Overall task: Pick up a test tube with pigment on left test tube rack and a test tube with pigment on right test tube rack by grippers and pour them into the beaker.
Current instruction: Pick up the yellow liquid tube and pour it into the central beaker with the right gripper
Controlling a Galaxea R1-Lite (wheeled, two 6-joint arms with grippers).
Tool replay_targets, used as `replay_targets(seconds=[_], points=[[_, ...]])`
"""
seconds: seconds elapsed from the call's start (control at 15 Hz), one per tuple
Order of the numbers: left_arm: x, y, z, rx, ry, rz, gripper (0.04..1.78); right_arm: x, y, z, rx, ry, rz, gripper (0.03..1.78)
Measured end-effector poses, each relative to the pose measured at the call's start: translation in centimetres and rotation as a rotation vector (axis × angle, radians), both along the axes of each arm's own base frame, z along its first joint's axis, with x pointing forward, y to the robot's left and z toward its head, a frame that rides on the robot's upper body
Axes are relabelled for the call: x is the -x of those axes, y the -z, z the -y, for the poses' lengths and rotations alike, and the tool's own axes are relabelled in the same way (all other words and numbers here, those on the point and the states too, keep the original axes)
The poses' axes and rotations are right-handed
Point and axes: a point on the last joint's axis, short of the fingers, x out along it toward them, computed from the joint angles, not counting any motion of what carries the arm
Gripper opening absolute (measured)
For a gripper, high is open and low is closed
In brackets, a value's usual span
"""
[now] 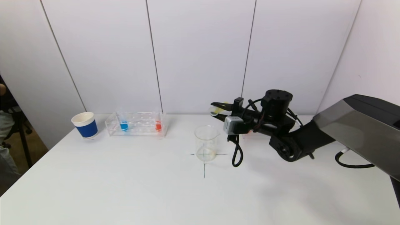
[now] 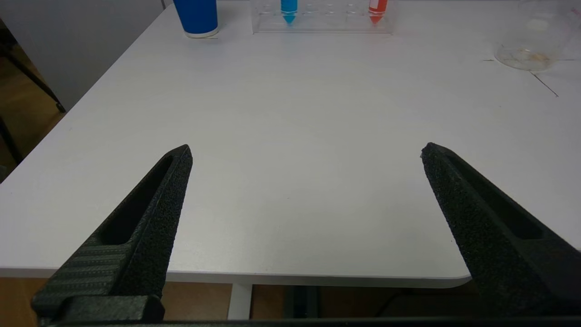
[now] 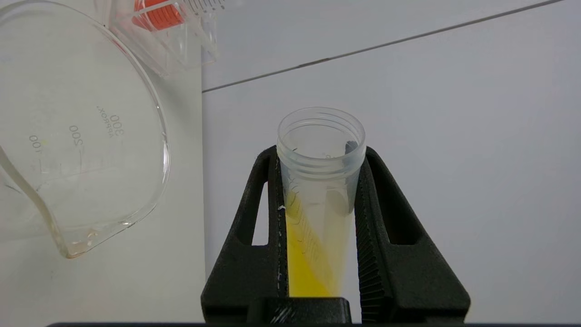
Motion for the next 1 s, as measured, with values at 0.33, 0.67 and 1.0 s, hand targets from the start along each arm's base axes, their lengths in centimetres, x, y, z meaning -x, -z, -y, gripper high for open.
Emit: replay_targets(seconds=[0.33,0.67,1.0], points=[[0.0,0.0,0.0,0.0,0.0,0.0,1.76,0.14,0.03,-0.04,0.051,0.0,0.031,0.48],[0.0,0.0,0.0,0.0,0.0,0.0,1.76,0.54,-0.35,-0.34,0.086,0.0,0.077,0.48],[0.0,-0.01,0.0,0.0,0.0,0.0,1.76,0.87,-0.32,-0.68,0.139,0.007,0.105,0.48]])
